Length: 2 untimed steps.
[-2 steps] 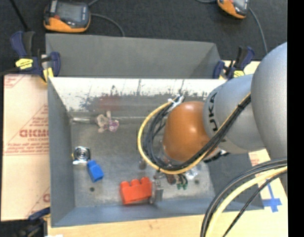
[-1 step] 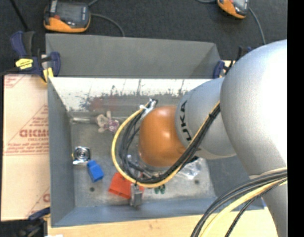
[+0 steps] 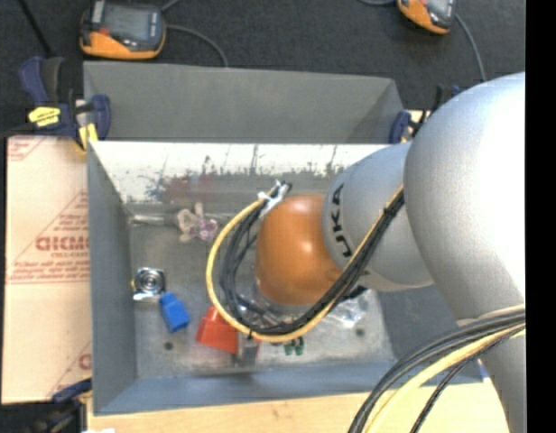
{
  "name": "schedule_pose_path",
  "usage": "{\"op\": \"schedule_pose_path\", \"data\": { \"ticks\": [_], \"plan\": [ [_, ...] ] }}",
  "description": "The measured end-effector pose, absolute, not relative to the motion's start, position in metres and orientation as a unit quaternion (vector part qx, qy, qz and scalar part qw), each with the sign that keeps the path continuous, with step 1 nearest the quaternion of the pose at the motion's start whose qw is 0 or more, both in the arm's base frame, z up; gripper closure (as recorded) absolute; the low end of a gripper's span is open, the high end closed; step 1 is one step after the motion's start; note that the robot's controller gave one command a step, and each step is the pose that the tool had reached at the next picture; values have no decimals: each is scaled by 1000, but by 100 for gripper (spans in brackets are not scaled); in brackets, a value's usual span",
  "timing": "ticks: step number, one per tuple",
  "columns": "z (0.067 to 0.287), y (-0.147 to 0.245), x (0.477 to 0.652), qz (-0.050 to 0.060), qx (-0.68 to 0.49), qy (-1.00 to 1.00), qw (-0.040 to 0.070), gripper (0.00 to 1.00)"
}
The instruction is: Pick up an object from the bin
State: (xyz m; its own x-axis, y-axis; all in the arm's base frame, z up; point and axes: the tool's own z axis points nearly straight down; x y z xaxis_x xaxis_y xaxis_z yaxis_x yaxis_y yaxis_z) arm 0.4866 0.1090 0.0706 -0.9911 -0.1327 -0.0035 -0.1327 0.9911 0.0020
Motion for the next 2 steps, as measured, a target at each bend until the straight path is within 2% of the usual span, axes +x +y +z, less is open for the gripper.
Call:
{"op": "schedule_pose_path", "data": {
  "ticks": [1, 2],
  "plan": [
    [128, 160, 516, 2, 21, 1000, 3, 100],
    [238, 175, 552, 2, 13, 1000, 6, 100]
  ]
}}
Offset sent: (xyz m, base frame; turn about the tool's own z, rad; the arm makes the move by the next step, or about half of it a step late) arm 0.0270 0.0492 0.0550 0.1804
